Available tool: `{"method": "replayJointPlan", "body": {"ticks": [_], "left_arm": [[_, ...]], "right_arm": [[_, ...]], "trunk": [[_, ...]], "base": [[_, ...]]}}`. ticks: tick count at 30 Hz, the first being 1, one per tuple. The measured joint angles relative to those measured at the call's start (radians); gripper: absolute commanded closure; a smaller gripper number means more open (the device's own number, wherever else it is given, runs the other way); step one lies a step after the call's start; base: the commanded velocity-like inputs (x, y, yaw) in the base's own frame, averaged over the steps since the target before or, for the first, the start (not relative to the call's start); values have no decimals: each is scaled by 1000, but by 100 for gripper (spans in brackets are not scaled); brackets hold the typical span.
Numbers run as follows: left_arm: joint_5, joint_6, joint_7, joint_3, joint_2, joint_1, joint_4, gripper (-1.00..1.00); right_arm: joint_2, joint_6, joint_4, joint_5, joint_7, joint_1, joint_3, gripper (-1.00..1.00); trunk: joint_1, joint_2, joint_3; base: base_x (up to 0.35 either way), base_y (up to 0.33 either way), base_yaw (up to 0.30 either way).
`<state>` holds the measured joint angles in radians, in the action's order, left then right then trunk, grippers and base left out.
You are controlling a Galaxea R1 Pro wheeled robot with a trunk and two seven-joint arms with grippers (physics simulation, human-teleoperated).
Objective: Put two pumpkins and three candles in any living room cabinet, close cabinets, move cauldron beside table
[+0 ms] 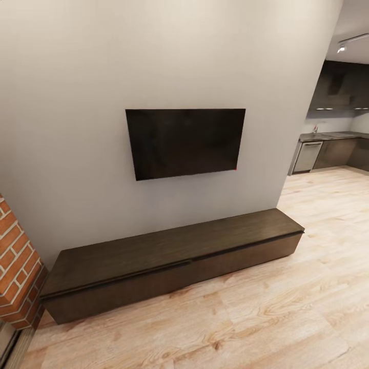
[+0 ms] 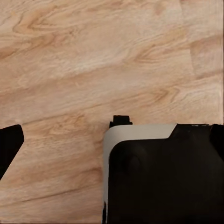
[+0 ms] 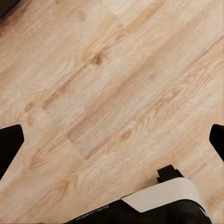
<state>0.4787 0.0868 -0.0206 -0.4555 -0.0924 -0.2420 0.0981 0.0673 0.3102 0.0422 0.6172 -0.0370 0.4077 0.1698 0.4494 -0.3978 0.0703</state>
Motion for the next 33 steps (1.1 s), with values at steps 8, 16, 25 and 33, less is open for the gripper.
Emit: {"method": "replayJointPlan", "body": {"ticks": [8, 16, 25, 33], "left_arm": [[-10, -281, -98, -6, -23, -76, 181, -100], [-31, -169, 24, -8, -27, -83, 203, -100], [-38, -75, 58, -6, -19, -81, 106, -100], [-38, -72, 59, -6, -20, -81, 103, -100]], "right_arm": [[-1, 1, 1, 1, 18, 0, 0, -100], [1, 0, 1, 3, 8, 0, -1, -100], [0, 2, 2, 34, 7, 0, -3, -100], [1, 7, 1, 40, 7, -2, -3, -100]], "trunk": [[0, 0, 0], [0, 0, 0], [0, 0, 0], [0, 0, 0]], "base": [[0, 0, 0], [0, 0, 0], [0, 0, -165], [0, 0, -277]]}}
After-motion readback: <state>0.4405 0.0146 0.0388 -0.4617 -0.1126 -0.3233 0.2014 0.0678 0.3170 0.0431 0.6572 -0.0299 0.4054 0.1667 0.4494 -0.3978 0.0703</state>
